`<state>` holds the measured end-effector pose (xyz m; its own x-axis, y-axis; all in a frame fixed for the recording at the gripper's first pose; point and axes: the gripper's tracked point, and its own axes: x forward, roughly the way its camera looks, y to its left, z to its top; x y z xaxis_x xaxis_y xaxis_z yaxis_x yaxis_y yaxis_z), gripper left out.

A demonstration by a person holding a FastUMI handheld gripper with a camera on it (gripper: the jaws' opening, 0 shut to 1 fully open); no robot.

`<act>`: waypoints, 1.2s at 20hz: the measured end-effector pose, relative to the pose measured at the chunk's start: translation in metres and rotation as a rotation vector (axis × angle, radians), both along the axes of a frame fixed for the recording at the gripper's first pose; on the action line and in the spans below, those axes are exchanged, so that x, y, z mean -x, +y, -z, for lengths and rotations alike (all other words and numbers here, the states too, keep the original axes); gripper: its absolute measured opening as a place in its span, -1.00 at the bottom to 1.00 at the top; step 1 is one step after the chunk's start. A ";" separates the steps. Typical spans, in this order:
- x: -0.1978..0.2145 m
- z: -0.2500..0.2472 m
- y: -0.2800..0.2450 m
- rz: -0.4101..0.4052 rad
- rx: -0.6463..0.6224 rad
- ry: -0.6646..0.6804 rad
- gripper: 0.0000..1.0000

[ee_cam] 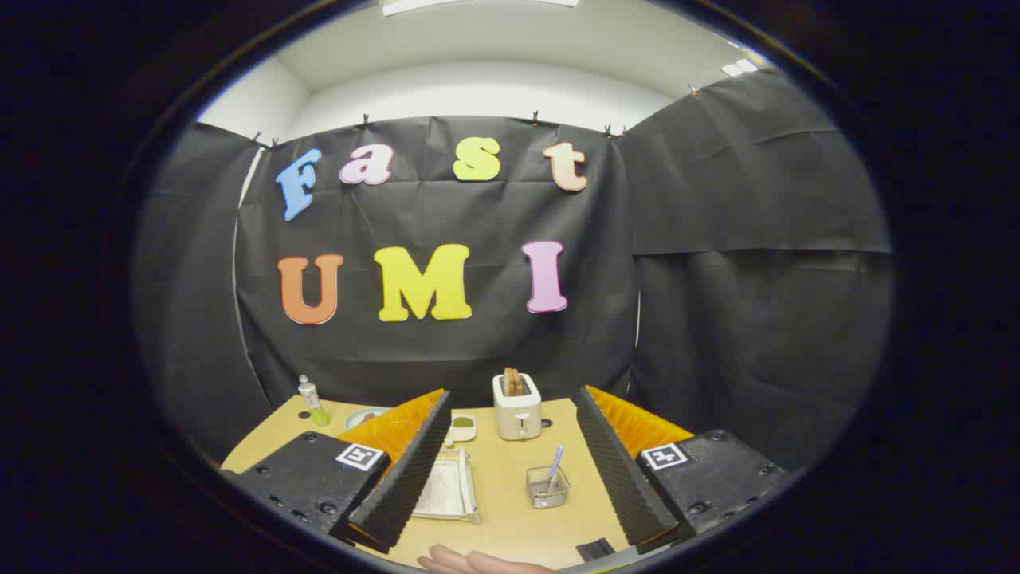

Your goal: Take the plate from the dish rack, then take the spoon from the basket and place it into the plate.

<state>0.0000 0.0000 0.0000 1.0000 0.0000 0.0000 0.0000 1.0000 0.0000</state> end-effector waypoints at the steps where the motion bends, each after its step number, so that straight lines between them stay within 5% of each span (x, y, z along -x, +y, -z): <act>1: 0.001 -0.002 0.000 0.001 0.002 -0.002 1.00; 15: -0.007 -0.003 0.023 -0.025 0.026 0.027 1.00; 24: -0.084 0.034 0.103 -0.189 0.166 0.162 1.00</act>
<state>0.0840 0.1035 -0.0339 0.9693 0.1729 -0.1750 -0.1996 0.9686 -0.1482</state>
